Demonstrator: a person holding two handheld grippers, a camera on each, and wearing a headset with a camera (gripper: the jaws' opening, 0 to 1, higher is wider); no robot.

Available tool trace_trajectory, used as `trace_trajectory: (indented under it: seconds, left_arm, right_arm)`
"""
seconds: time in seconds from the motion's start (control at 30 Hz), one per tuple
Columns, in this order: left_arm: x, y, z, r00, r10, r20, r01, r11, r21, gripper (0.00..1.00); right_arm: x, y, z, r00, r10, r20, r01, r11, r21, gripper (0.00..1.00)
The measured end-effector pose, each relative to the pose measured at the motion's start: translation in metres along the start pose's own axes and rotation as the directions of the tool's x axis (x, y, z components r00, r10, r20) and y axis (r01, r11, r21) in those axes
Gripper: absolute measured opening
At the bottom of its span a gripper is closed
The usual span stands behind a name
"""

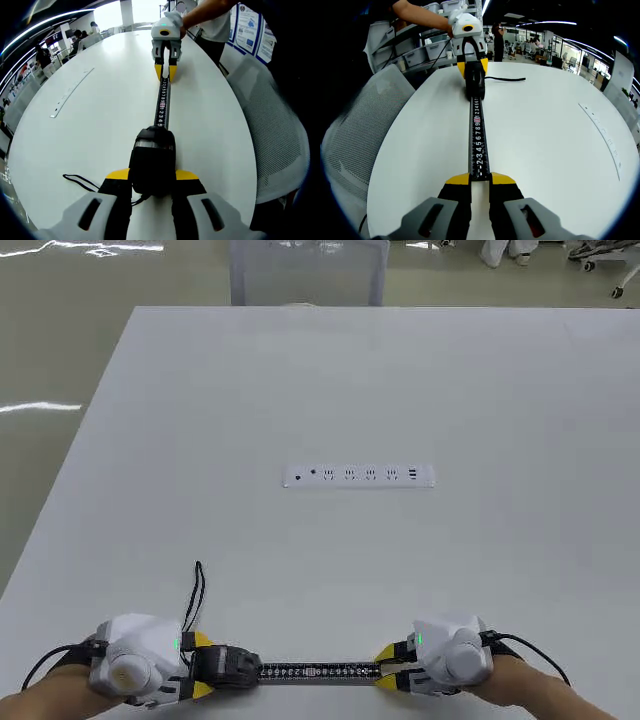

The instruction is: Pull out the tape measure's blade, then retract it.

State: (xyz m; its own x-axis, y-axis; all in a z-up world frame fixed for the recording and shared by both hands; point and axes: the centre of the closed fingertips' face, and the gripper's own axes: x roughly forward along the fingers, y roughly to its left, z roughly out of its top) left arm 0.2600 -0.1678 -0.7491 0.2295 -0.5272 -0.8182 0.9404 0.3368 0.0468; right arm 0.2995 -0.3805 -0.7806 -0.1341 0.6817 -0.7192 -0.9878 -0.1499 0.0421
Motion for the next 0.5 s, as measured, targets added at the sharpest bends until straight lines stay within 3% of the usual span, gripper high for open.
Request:
trace_trajectory:
  seconds: [0.5]
  left_arm:
    - [0.0002, 0.0001, 0.0, 1.0, -0.001, -0.004, 0.001, 1.0, 0.0, 0.26]
  right_arm:
    - [-0.008, -0.0007, -0.0077, 1.0, -0.002, -0.004, 0.002, 1.0, 0.01, 0.1]
